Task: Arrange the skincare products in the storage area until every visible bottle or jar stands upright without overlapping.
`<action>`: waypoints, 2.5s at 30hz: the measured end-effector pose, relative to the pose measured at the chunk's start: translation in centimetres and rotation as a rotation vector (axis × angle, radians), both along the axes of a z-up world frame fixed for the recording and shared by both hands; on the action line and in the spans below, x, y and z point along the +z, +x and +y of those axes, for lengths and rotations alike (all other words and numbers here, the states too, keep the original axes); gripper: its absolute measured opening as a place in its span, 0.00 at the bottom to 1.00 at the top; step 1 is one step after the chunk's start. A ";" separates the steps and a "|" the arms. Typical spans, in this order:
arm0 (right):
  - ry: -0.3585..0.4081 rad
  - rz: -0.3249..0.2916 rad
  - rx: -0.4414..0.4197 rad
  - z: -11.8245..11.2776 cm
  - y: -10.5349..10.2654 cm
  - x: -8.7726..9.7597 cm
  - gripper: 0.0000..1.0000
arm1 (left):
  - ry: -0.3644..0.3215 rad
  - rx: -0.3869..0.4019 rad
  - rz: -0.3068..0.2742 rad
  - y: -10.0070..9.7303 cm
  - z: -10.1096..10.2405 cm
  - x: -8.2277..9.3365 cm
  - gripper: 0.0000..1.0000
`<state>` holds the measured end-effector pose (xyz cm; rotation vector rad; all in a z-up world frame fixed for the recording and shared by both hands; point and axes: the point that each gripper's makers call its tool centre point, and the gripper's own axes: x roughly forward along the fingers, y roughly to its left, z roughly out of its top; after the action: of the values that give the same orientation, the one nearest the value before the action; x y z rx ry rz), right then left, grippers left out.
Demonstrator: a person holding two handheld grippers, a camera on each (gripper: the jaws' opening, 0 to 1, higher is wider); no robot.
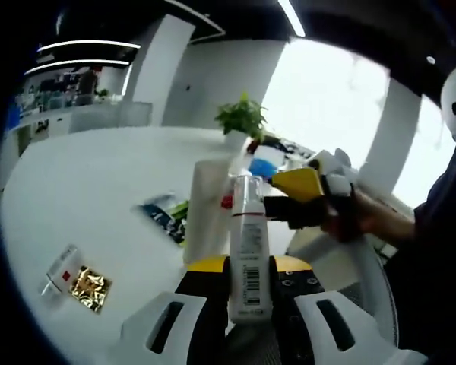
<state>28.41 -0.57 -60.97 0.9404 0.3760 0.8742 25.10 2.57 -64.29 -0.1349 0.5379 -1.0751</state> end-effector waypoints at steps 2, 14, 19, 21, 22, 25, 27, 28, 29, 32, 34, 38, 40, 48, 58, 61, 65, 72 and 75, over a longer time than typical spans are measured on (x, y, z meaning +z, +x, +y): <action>0.020 0.006 -0.002 -0.2 0.1 0.0 0.31 | -0.024 -0.007 0.010 0.0 0.0 0.2 0.16; 0.041 -0.003 0.009 0.0 0.0 0.7 0.22 | -0.073 -0.042 0.036 -0.6 -1.0 0.5 0.17; -0.029 -0.026 0.006 0.4 0.0 0.6 0.21 | 0.002 -0.068 -0.036 -0.5 -1.2 -0.4 0.18; -0.070 -0.042 -0.004 0.4 0.1 0.5 0.21 | 0.074 -0.084 -0.039 -0.7 -0.9 -1.3 0.25; -0.104 -0.060 -0.015 0.2 0.3 0.4 0.21 | 0.104 -0.089 -0.039 -0.8 -0.9 -1.7 0.31; -0.159 -0.083 -0.008 0.4 0.2 0.4 0.20 | 0.138 -0.100 -0.026 -1.0 -1.1 -2.3 0.39; -0.211 -0.102 -0.002 0.6 0.2 0.3 0.20 | 0.138 -0.087 -0.040 -0.7 -1.1 -2.3 0.34; -0.229 -0.104 -0.011 0.6 0.3 0.2 0.20 | 0.146 -0.061 -0.051 -0.3 -1.0 -2.2 0.33; -0.248 -0.109 -0.020 0.6 0.4 0.2 0.20 | 0.158 -0.038 -0.063 0.2 -0.8 -2.1 0.34; -0.272 -0.120 -0.048 0.7 0.6 0.3 0.20 | 0.208 -0.014 -0.103 0.8 -0.8 -2.1 0.32; -0.281 -0.122 -0.073 0.8 0.9 0.3 0.20 | 0.219 -0.007 -0.105 1.0 -1.0 -2.1 0.33; -0.324 -0.115 -0.109 1.3 1.2 -0.3 0.20 | 0.316 0.047 -0.175 2.0 -0.7 -2.5 0.32; -0.330 -0.121 -0.125 1.6 1.1 -0.3 0.20 | 0.351 0.058 -0.205 2.1 -0.7 -2.4 0.32; -0.336 -0.113 -0.186 2.1 1.4 -0.6 0.20 | 0.454 0.104 -0.269 2.3 -0.5 -2.5 0.28; -0.337 -0.097 -0.198 1.7 1.4 -0.8 0.20 | 0.495 0.120 -0.318 2.6 0.2 -2.2 0.22; -0.336 -0.095 -0.195 1.7 1.3 -0.8 0.20 | 0.500 0.120 -0.322 2.6 0.3 -2.2 0.22; -0.340 -0.104 -0.182 1.6 1.0 -0.7 0.21 | 0.483 0.113 -0.306 2.5 0.3 -2.2 0.20; -0.355 -0.121 -0.105 1.8 0.5 -0.9 0.22 | 0.415 0.063 -0.251 2.1 0.0 -2.6 0.20; -0.342 -0.145 -0.087 1.6 0.3 -0.4 0.26 | 0.352 0.045 -0.212 2.0 0.1 -2.6 0.19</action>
<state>28.69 0.99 -61.40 0.5703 0.3438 0.7632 27.08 2.65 -66.87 0.2713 0.5213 -0.9224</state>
